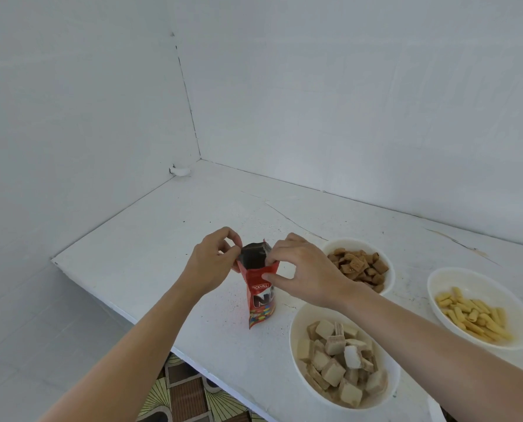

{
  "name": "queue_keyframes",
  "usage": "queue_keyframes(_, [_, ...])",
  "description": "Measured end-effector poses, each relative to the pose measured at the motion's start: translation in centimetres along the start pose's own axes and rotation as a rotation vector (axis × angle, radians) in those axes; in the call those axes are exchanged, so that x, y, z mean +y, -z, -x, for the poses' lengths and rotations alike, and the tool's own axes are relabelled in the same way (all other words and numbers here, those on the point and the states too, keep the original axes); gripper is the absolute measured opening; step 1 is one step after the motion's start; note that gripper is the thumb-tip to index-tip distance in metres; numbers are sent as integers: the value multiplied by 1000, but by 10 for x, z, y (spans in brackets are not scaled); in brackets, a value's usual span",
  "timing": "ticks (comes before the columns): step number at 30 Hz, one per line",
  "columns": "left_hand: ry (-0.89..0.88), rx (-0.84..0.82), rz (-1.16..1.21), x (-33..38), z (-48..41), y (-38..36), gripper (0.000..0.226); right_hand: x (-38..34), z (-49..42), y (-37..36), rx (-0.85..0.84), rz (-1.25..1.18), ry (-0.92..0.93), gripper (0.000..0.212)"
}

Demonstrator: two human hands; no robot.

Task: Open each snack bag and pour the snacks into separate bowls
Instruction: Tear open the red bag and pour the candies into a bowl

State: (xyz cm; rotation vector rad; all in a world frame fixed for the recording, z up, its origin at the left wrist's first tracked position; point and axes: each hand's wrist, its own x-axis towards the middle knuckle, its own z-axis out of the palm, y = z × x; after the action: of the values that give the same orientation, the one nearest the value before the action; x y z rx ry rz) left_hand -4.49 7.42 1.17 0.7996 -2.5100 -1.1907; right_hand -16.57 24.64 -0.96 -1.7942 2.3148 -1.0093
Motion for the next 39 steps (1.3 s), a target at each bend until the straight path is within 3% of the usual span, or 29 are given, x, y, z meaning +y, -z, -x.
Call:
queue_keyframes(5, [-40, -40, 35, -1, 7, -2, 15, -6, -8, 6, -176, 345, 184, 13])
queue_keyframes(8, [-84, -39, -38, -3, 7, 1, 19, -6, -16, 11, -204, 495, 175, 26])
queue_keyframes(15, [-92, 38, -71, -5, -2, 12, 22, -5, -19, 12, -174, 375, 62, 26])
queue_keyframes(21, [-69, 49, -8, -6, -1, 6, 16, -7, -17, 0, -140, 211, 1, 13])
queue_keyframes(26, [-47, 42, 253, -18, 9, -1, 5, -16, -15, -6, -85, 344, 105, 20])
queue_keyframes(30, [30, 8, 485, -32, 27, -2, 16, -25, -22, -8, -35, 345, 194, 31])
queue_keyframes(33, [42, -77, 465, -46, 39, -10, 17, -28, -30, -11, -100, 379, 258, 33])
queue_keyframes(39, [16, -97, 423, -58, 53, -23, 9, -29, -38, -20, -173, 387, 238, 14])
